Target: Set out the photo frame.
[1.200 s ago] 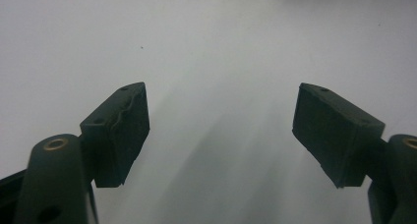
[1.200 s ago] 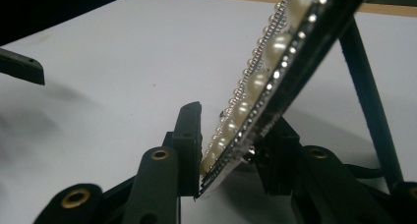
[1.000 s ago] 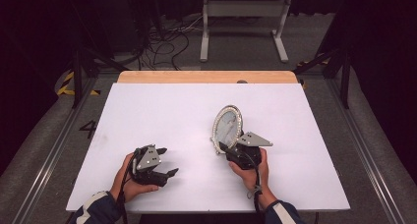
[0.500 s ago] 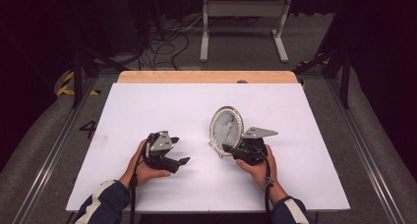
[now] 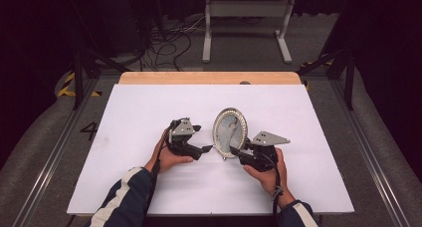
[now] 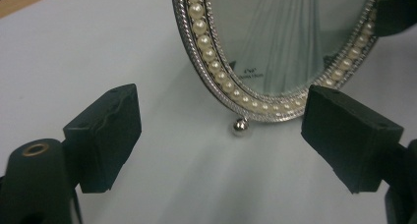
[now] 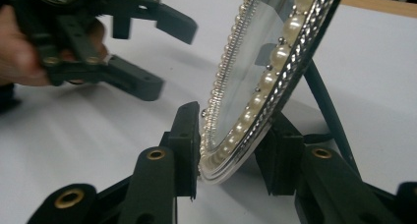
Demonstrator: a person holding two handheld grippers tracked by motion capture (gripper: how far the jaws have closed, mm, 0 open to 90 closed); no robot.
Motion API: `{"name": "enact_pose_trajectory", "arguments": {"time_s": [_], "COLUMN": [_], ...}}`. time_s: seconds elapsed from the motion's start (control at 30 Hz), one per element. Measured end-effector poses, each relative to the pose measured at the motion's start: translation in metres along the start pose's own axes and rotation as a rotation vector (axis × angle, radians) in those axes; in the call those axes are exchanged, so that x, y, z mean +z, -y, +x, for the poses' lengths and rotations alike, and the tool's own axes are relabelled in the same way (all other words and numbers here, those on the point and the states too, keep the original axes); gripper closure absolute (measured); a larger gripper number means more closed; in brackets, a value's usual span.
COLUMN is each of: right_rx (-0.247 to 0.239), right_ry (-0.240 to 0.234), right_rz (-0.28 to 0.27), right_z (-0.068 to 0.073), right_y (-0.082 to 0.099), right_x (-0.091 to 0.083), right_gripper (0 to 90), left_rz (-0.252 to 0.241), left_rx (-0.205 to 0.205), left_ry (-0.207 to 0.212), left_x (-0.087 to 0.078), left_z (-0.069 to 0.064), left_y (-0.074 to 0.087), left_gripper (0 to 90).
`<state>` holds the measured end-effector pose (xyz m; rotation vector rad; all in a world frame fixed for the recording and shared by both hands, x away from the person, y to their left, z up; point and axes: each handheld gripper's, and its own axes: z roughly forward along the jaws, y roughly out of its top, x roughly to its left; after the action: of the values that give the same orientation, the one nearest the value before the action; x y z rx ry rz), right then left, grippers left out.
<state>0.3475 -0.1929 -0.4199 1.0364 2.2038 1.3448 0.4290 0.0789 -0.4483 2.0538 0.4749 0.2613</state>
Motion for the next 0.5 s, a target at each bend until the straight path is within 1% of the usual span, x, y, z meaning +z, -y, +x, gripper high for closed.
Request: {"name": "enact_pose_trajectory", "arguments": {"time_s": [0.03, 0.1, 0.17, 0.23, 0.27, 0.33, 0.37, 0.4, 0.43, 0.5], "right_rx": [-0.005, 0.000, -0.008, -0.005, -0.002, 0.025, 0.032, 0.042, 0.043, 0.044], "right_ry": [0.019, 0.030, 0.052, 0.068, 0.083, 0.091, 0.093, 0.090, 0.091, 0.109], "right_rz": [-0.012, -0.038, -0.071, -0.096, -0.121, -0.157, -0.177, -0.193, -0.198, -0.197], "right_z": [0.002, 0.004, 0.005, 0.005, 0.006, 0.005, 0.004, 0.004, 0.005, 0.006], "right_y": [0.001, 0.002, 0.002, 0.001, 0.001, 0.001, 0.000, -0.001, -0.003, -0.005], "right_x": [-0.004, -0.010, -0.015, -0.019, -0.022, -0.027, -0.029, -0.031, -0.032, -0.032], "right_gripper": [63.4, 63.9, 64.9, 66.0, 67.2, 70.4, 73.4, 74.3, 74.5, 76.8], "left_rz": [-0.004, -0.006, -0.009, -0.012, -0.016, -0.020, -0.012, -0.012, -0.015, -0.015], "left_rx": [-0.015, -0.040, -0.054, -0.064, -0.062, -0.079, -0.078, -0.078, -0.080, -0.069], "left_ry": [0.006, 0.020, 0.023, 0.028, 0.032, 0.047, 0.047, 0.050, 0.054, 0.063], "left_x": [0.003, 0.010, 0.014, 0.017, 0.018, 0.022, 0.024, 0.025, 0.027, 0.031], "left_z": [0.001, 0.003, 0.004, 0.003, 0.004, 0.004, 0.004, 0.004, 0.002, 0.000], "left_y": [0.000, 0.000, -0.001, -0.002, -0.003, -0.004, -0.006, -0.007, -0.008, -0.010], "left_gripper": [15.9, 15.7, 15.8, 16.2, 16.7, 19.8, 20.6, 20.8, 21.4, 22.0]}}
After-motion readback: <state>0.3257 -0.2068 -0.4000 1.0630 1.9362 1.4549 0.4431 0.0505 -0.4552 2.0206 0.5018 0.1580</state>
